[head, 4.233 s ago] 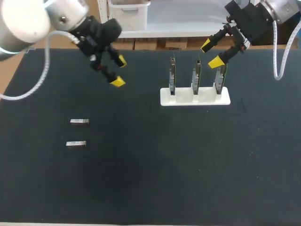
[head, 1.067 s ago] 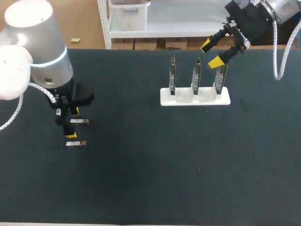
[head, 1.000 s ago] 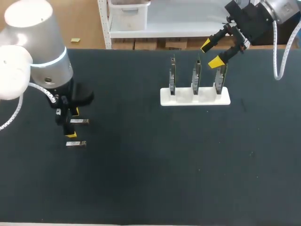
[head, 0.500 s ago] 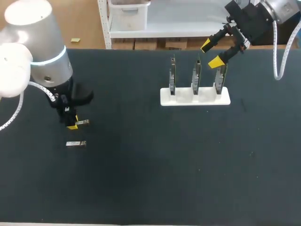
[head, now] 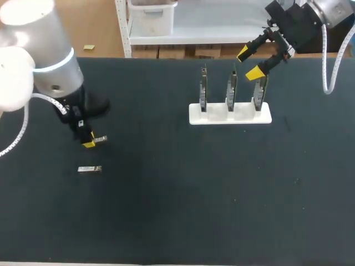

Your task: Pick up the optical module with the left hand, and insert it into the network port with the right hand.

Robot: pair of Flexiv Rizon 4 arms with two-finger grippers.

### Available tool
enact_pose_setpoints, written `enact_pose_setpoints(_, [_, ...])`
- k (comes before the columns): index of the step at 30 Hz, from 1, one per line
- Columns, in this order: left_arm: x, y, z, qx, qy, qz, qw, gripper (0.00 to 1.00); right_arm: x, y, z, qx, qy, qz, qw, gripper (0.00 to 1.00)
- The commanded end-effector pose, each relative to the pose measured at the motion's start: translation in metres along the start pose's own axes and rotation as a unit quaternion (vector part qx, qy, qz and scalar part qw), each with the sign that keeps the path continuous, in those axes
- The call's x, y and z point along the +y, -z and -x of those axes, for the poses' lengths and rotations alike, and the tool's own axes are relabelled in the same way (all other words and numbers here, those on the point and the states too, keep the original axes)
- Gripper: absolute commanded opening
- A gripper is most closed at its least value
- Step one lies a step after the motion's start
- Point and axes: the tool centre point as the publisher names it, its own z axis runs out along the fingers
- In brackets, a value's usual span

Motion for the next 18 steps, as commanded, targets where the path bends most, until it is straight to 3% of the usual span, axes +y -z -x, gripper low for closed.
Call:
enact_pose_setpoints(1, [0.003, 0.011, -0.006, -0.056, 0.029, 0.011, 0.998, 0.0, 0.002, 0.0, 0.0, 0.0, 0.0, -0.003, 1.0, 1.0])
enact_pose_setpoints(7, [0.02, 0.043, 0.01, -0.168, 0.08, 0.044, 0.982, 0.0, 0.002, 0.0, 0.0, 0.0, 0.0, -0.003, 1.0, 1.0])
enact_pose_setpoints(13, [0.045, 0.087, 0.035, -0.302, 0.113, 0.084, 0.943, 0.0, 0.002, 0.0, 0.0, 0.0, 0.0, -0.003, 1.0, 1.0])
enact_pose_setpoints(18, [0.068, 0.118, 0.069, -0.366, 0.095, 0.116, 0.918, 0.0, 0.002, 0.0, 0.0, 0.0, 0.0, -0.003, 1.0, 1.0])
